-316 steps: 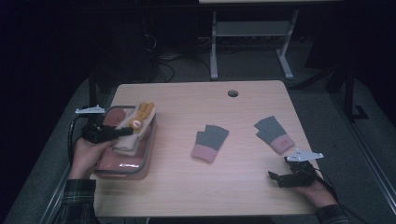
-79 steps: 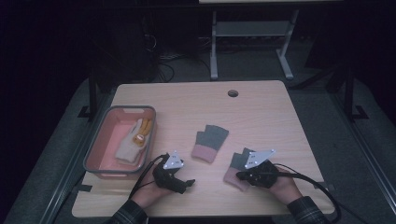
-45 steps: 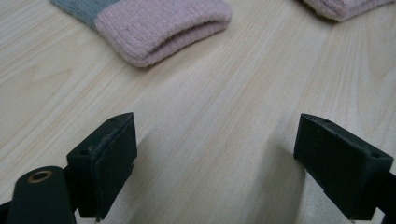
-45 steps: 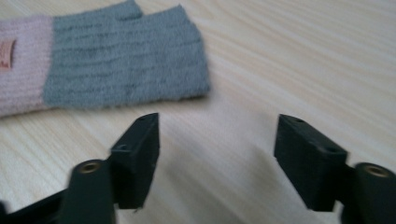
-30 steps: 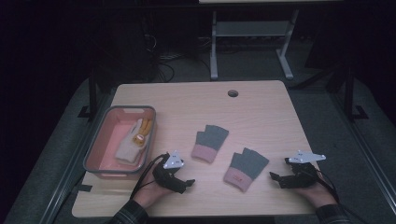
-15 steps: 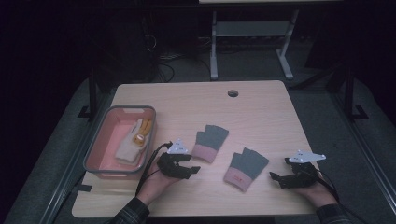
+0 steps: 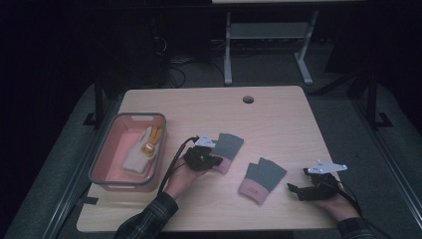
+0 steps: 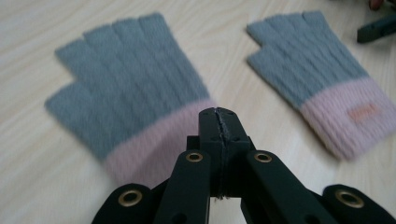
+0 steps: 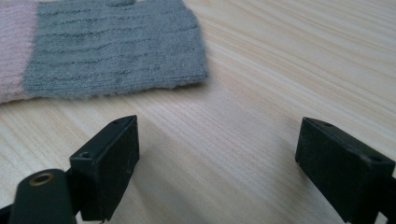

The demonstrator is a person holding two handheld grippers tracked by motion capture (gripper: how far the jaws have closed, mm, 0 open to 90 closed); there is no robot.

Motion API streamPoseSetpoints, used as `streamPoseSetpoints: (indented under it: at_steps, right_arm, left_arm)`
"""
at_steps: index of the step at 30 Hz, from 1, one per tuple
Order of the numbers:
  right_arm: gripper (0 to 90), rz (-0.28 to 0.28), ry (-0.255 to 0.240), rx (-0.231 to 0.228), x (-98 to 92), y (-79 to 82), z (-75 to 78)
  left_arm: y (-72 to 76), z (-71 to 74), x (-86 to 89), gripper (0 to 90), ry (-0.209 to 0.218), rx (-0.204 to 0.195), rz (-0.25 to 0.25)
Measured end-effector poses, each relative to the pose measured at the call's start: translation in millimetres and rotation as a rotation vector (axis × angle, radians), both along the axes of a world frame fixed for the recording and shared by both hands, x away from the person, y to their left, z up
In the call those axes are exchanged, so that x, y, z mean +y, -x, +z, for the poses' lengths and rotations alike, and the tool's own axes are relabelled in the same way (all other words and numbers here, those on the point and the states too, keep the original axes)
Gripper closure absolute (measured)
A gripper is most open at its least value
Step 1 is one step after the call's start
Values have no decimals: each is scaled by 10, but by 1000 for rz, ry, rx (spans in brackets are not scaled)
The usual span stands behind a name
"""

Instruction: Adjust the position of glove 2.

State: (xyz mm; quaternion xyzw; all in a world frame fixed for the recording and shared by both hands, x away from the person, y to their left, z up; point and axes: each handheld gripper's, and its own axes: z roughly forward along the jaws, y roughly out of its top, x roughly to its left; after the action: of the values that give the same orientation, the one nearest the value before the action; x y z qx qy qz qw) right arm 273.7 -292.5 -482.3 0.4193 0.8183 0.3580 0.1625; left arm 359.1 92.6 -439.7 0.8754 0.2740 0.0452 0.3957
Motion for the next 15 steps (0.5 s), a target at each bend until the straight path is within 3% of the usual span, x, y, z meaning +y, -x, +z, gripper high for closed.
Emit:
streamPoseSetpoints:
  at_steps: [4,8,15]
  right_arm:
    - [132,1,-1,-1,0,-3,0]
    - [132,-1,-3,1,2,-6,0]
    - [132,0,-3,1,1,-8,0]
  left_arm:
    - [-70,-28,-127,895,10,5,0]
    - [-100,-158,-238,895,-16,28,-11]
    - [-54,-173,-216,895,-44,45,-38]
